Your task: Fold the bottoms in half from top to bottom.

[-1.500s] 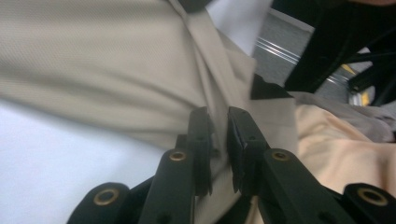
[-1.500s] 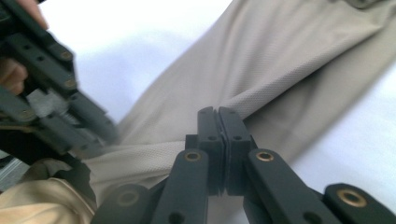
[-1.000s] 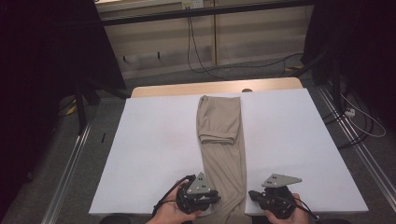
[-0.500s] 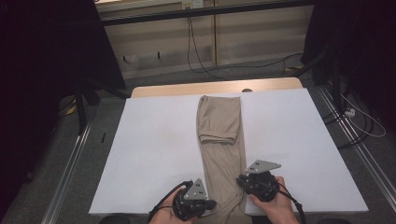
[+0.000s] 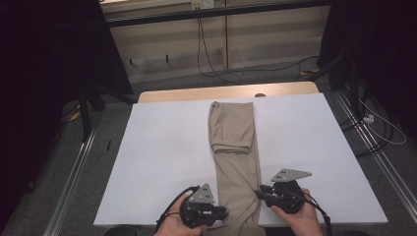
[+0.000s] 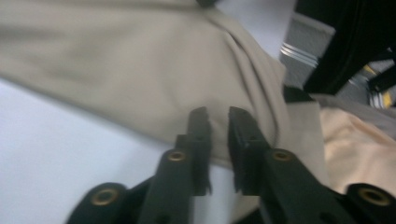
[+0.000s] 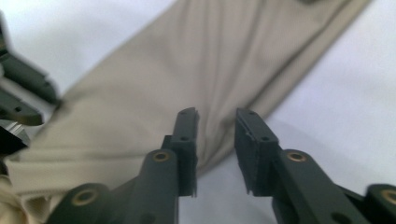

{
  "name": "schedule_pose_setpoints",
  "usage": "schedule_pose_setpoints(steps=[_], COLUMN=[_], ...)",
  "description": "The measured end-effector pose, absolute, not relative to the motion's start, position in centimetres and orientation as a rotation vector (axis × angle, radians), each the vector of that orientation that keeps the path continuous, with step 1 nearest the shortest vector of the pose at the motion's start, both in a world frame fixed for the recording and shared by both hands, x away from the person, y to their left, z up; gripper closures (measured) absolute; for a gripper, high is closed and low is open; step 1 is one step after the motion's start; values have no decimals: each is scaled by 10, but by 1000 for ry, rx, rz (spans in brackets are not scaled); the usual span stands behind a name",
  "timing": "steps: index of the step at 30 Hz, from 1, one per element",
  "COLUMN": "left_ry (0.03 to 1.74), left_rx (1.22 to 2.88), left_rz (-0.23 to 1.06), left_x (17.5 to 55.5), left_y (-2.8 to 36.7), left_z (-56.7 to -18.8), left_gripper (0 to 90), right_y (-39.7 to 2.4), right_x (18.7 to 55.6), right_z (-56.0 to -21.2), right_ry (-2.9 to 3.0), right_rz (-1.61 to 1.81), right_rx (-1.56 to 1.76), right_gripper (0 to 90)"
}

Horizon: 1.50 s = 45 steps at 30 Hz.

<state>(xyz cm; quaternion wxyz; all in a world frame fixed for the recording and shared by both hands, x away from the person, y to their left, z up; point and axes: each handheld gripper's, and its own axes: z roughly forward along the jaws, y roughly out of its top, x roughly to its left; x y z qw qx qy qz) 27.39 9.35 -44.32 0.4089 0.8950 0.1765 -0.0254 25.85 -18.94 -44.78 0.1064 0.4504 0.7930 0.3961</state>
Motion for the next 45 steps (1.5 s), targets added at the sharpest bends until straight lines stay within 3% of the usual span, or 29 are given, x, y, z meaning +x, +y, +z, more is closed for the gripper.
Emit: schedule_pose_setpoints(steps=[4, 5, 6, 8, 10, 15, 27, 31, 36, 41, 44, 45], left_ry=[508, 514, 532, 562, 571, 647, 710, 711, 716, 719, 698, 709], left_rx=[2224, 2222, 2222, 2203, 2188, 2147, 2099, 2140, 2168, 2148, 2170, 2158], left_rz=[9, 40, 70, 111, 111, 222, 333, 372, 322, 346, 366, 346], left_x=[293, 297, 302, 312, 322, 350, 426, 443, 453, 458, 463, 465], left_y=[99, 100, 101, 103, 104, 105, 89, 82, 79, 75, 71, 72], left_z=[-440, -440, -440, -440, -440, -438, -438, -445, -448, -443, -443, -445], left_gripper=[588, 509, 509, 424, 414, 252, 185, 208, 230, 450, 593, 604], right_y=[-191, -192, -192, -193, -193, -191, -189, -184, -175, -170, -170, -170], right_x=[271, 280, 280, 290, 300, 327, 394, 403, 410, 413, 413, 413], right_z=[-444, -444, -444, -444, -440, -432, -426, -431, -441, -450, -451, -451], right_ry=[2349, 2349, 2349, 2360, 2340, 2317, 2254, 2279, 2309, 2338, 2342, 2341], right_rz=[1213, 1215, 1215, 1226, 1239, 1241, 1234, 1215, 1184, 1130, 1115, 1116], right_rx=[1286, 1280, 1280, 1255, 1240, 1178, 1133, 1111, 1061, 1036, 1036, 1035], right_gripper=[558, 505, 505, 480, 477, 466, 505, 526, 528, 487, 511, 534])
